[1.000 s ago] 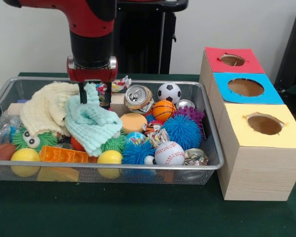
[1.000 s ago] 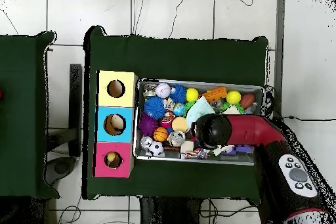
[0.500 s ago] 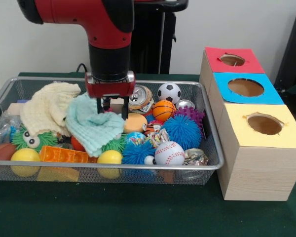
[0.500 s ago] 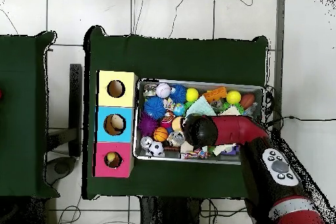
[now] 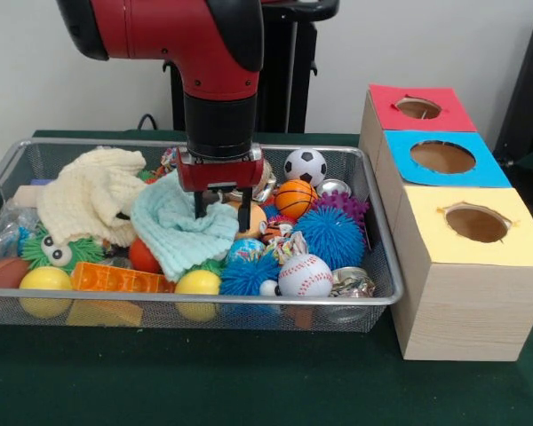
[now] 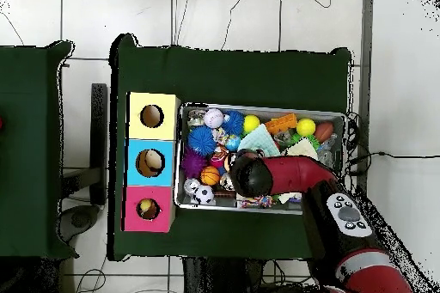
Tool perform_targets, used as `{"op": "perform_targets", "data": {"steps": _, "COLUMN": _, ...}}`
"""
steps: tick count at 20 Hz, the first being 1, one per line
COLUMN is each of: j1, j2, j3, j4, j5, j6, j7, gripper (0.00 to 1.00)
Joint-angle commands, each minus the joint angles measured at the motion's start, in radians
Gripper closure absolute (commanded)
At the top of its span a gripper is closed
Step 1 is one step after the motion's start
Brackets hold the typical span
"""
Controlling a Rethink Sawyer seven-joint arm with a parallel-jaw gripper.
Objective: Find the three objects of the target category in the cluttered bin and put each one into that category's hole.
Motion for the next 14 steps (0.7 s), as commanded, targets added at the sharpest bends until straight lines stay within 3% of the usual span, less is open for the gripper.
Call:
{"op": "perform_targets", "data": {"steps": 1, "j1": 0.039, "j2": 0.051, "j3": -0.023, "j4": 0.024, "j5": 0.021, "j6": 0.011, "j7": 0.14, "gripper": 0.0}}
{"op": "perform_targets", "data": {"steps": 14, "j1": 0.084, "j2": -0.012, "j3": -0.047, "j4": 0.054, "j5": 0.099, "j6": 0.08, "j7": 0.132, "gripper": 0.0}}
